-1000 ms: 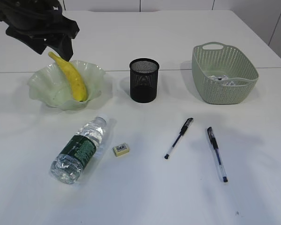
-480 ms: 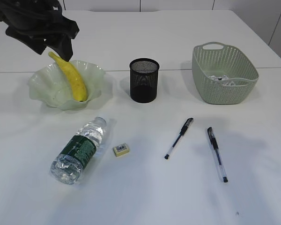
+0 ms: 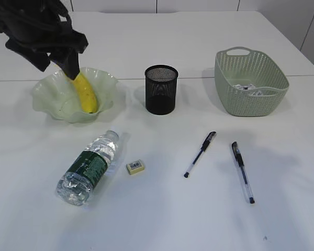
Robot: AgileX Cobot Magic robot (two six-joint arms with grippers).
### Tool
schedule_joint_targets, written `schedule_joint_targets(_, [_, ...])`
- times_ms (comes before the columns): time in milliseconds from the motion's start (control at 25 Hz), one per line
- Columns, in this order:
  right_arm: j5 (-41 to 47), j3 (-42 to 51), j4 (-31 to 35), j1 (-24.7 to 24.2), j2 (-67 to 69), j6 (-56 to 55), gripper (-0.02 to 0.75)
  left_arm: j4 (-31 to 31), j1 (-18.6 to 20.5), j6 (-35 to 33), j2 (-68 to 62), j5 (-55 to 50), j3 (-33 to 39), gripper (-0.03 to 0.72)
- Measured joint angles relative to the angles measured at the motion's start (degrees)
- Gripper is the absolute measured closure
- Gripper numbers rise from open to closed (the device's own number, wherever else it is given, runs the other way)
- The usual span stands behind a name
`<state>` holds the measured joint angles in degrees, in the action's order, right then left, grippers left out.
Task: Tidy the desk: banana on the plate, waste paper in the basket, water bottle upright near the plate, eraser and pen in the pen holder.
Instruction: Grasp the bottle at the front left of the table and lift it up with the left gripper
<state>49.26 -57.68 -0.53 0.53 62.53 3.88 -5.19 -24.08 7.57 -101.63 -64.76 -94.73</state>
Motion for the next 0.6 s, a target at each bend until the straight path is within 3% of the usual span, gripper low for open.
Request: schedule_joint_targets(600, [0.0,0.0,0.0,0.0,-0.09,0.0,0.496,-0.55,0.0,-1.01,-2.7,-3.24,0.0,0.232])
